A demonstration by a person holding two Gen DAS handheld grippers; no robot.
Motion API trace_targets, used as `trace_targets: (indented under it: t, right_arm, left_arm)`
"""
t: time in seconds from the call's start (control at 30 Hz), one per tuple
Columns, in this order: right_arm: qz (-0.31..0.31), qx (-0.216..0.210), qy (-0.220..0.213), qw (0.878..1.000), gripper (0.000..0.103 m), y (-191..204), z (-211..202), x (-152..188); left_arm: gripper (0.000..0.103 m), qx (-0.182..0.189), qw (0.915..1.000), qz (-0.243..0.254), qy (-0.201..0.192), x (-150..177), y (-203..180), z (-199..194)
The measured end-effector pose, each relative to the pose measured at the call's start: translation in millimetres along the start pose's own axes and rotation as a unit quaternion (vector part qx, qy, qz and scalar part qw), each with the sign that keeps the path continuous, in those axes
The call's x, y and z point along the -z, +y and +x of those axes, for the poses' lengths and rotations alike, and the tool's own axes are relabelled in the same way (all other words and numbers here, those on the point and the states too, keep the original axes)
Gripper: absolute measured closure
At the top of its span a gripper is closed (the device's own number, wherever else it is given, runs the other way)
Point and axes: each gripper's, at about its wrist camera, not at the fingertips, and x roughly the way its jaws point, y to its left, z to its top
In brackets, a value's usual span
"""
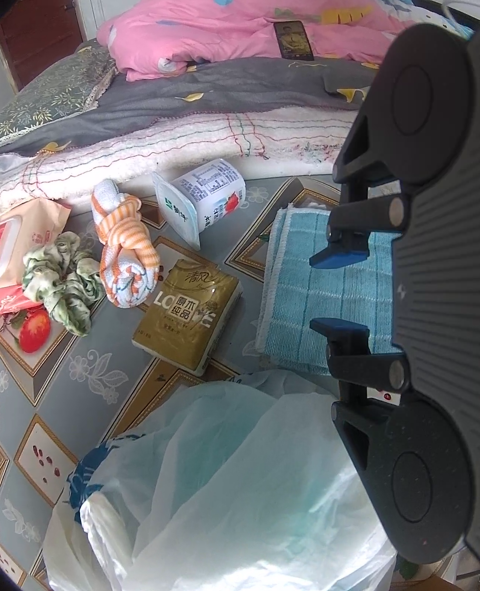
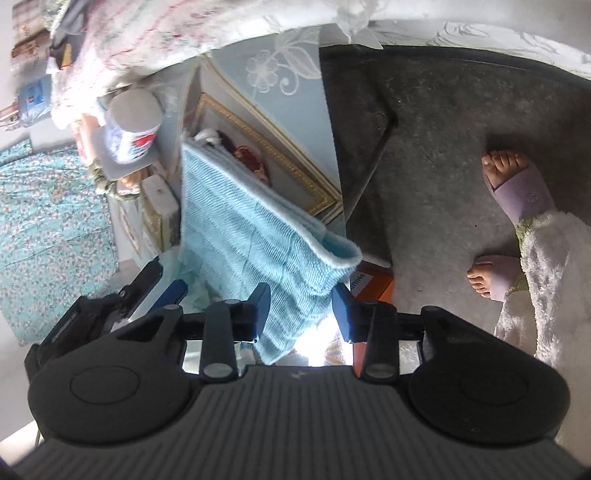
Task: Organize soft objects
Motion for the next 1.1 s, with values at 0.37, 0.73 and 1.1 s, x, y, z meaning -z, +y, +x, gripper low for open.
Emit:
trace_targets:
  t: [0.37, 0.73, 1.1]
  right_arm:
    - [0.002, -0.050, -0.014, 0.999, 0.095, 8, -17, -1]
    - [0.001, -0.146, -0.011, 0.989, 0.095, 53, -18, -23]
    - [-0.011, -0.143, -0.016, 0.989, 0.095, 91, 12, -60]
  left_arm:
    - [0.075, -0.015, 0.9997, -0.002, 0.018, -2, -2, 19]
    - [0.075, -0.020, 0.9989, -0.006, 0.041, -12, -2, 36]
    - [0.068, -0.010, 0.9995, -0.014, -0.026, -22, -1, -12]
